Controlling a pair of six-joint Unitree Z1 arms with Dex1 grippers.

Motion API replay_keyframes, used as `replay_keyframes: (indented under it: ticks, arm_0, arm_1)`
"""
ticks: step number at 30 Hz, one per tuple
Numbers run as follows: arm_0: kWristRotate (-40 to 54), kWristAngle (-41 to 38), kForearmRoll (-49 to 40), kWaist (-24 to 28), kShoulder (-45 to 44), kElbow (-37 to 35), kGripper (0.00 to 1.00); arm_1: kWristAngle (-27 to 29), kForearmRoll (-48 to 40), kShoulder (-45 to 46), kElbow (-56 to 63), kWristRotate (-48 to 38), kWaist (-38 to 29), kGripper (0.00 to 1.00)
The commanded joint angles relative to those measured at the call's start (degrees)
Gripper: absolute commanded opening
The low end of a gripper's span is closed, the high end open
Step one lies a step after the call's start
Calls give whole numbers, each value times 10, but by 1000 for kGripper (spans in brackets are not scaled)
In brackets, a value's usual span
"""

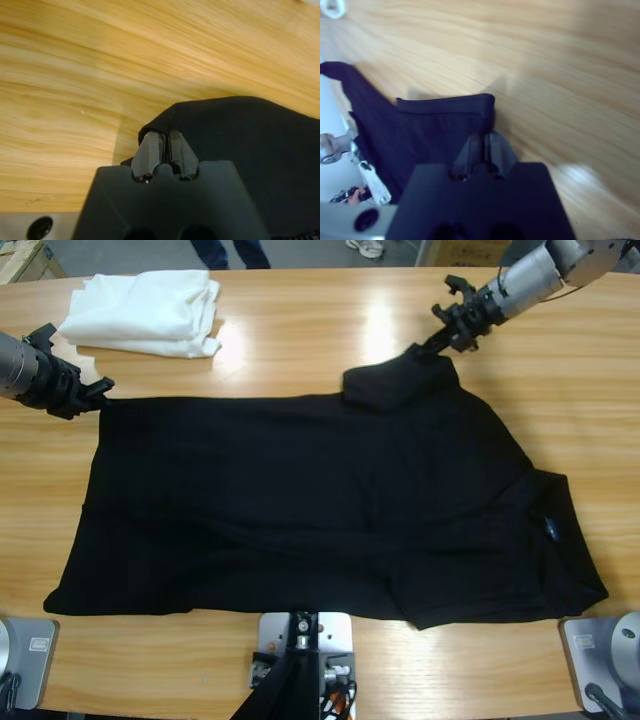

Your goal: Fold clothes

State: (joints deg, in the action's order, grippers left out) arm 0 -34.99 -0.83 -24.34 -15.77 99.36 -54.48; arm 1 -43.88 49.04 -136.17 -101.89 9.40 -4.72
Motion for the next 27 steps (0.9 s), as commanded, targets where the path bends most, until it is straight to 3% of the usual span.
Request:
replay_keyframes:
  ticks: [1, 8, 14, 27]
  arm_0:
    - [-16, -11, 4, -8, 15, -12, 0]
    - [-17, -11, -12, -9, -45, 6, 0]
    - [-17, -23, -15, -15, -74, 56, 0]
    - [-39, -30, -31, -71, -228, 144, 0]
  arm_1:
    - [-44, 55, 90, 10, -18, -4, 0]
    - [-58, 95, 195, 107, -25, -11, 0]
    - [-72, 95, 253, 203, -29, -54, 0]
    - [-68, 106, 440, 403, -138, -79, 0]
